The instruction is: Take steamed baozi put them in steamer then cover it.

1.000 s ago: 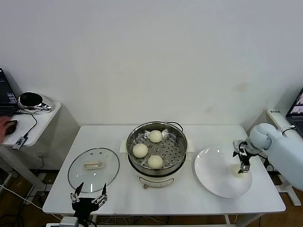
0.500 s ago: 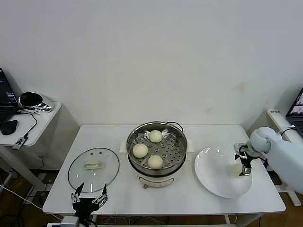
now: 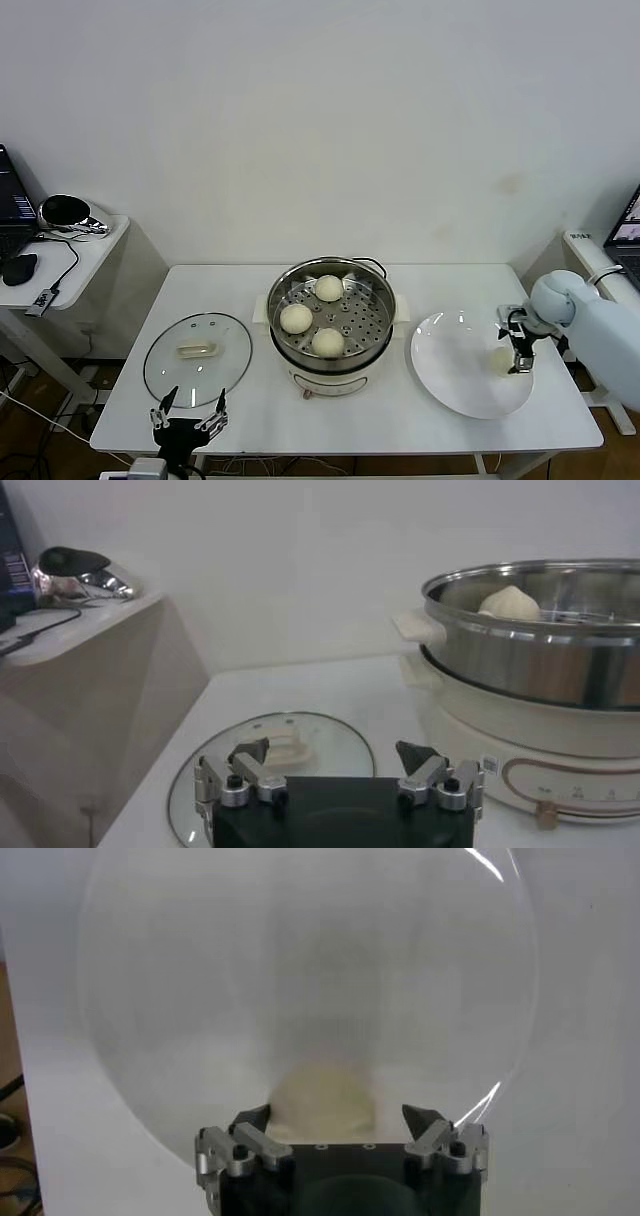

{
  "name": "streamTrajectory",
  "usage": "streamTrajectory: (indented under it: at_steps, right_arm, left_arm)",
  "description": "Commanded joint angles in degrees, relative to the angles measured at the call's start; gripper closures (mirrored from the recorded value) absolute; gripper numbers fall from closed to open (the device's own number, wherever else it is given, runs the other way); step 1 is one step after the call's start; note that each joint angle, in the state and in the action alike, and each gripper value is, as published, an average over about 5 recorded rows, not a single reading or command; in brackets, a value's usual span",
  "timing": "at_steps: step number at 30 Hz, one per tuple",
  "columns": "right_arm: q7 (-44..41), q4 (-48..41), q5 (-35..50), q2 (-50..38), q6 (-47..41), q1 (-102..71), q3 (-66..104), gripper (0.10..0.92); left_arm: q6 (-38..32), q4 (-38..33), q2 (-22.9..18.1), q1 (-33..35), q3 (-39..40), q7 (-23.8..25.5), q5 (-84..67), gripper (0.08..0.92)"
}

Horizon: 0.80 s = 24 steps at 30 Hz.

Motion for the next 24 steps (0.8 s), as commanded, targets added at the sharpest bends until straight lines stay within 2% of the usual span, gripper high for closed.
streamTrajectory:
  at_steps: [1,8,24]
  right_arm:
    - [0.08,0.31,-0.09,-0.29,-0.04,-0.36,0.16,0.239]
    - [0.03,0.43,-0.06,-0.58,-0.18,-1.03,0.75,0.373]
    - [-0.56,1.13,1.58,-1.26,-0.71,-0.04,0.67,0.508]
  left_arm:
    - [-0.03,0.00,0.01,0.07,0.06,-0.04,0.05,0.177]
    - [-0.04,-0.07,0.05,0.06,0.09,-0.04,0.09,0.177]
    - [-0.07,0.15,0.07,-0.18,0.25,-0.07,0.14,0.177]
